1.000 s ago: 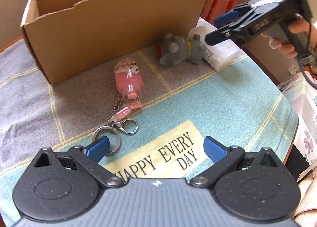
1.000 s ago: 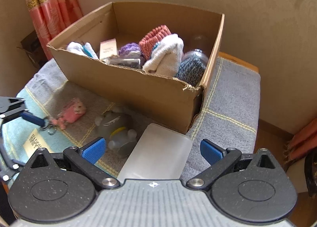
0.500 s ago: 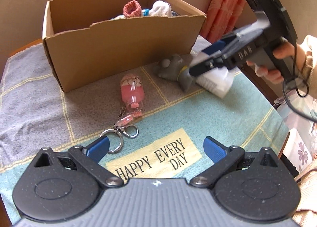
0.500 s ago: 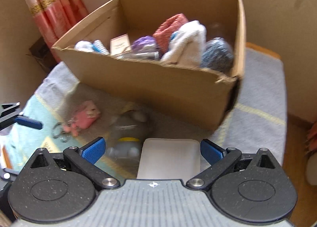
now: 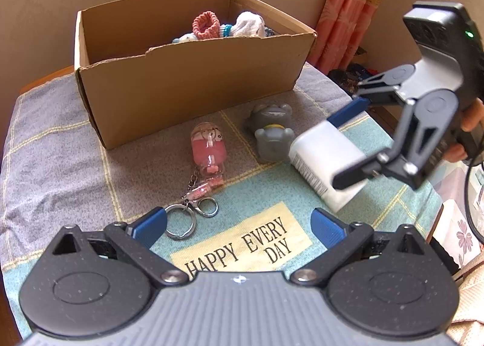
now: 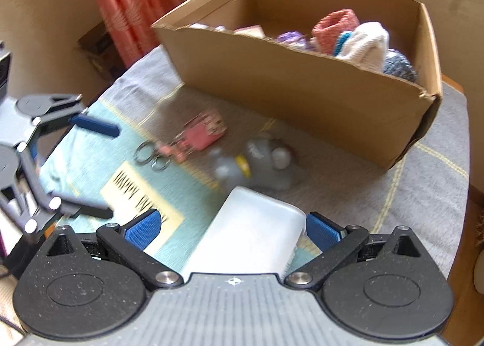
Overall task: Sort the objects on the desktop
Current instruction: 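Move left tool toward pink keychain bottle while right tool grips white plastic container, then close the left tool on the pink keychain bottle and lift it, then carry pink bottle into the box with left tool while right tool drops white container in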
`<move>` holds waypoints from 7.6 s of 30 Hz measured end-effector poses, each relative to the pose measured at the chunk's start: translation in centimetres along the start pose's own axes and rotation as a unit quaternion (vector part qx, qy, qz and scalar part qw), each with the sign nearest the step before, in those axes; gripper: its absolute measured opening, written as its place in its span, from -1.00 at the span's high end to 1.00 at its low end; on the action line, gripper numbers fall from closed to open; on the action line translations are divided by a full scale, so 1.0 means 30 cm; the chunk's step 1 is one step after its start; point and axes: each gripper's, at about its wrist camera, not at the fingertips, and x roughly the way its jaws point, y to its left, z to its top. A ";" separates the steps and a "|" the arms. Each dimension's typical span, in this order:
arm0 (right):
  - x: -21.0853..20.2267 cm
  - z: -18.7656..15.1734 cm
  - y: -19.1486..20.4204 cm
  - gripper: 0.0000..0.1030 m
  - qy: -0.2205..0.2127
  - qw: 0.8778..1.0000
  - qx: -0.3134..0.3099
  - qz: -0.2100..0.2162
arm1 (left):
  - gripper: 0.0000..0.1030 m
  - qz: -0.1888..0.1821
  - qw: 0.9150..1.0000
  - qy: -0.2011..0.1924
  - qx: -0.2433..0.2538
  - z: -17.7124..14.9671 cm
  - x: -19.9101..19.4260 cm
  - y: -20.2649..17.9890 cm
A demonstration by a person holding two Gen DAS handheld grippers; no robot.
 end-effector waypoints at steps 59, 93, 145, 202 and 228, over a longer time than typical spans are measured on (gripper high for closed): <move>-0.027 -0.144 0.037 -1.00 0.011 0.999 0.013 0.039 | -0.47 0.078 0.951 0.015 0.300 0.129 0.171 0.030; 0.058 -0.118 0.191 -0.96 0.040 0.990 -0.099 -0.094 | -0.04 0.017 0.987 0.020 0.159 0.174 0.177 0.033; -0.124 0.007 0.063 -0.71 -0.010 0.989 -0.063 -0.131 | -0.11 0.025 0.992 -0.008 0.126 0.187 0.226 -0.017; -0.162 0.598 0.000 -0.82 -0.093 0.973 -0.130 -0.169 | 0.02 0.088 0.993 -0.055 0.062 0.757 -0.031 0.194; -0.277 0.265 0.043 -1.00 -0.119 0.984 -0.055 -0.123 | -0.77 0.054 0.996 -0.003 0.065 0.525 -0.075 0.009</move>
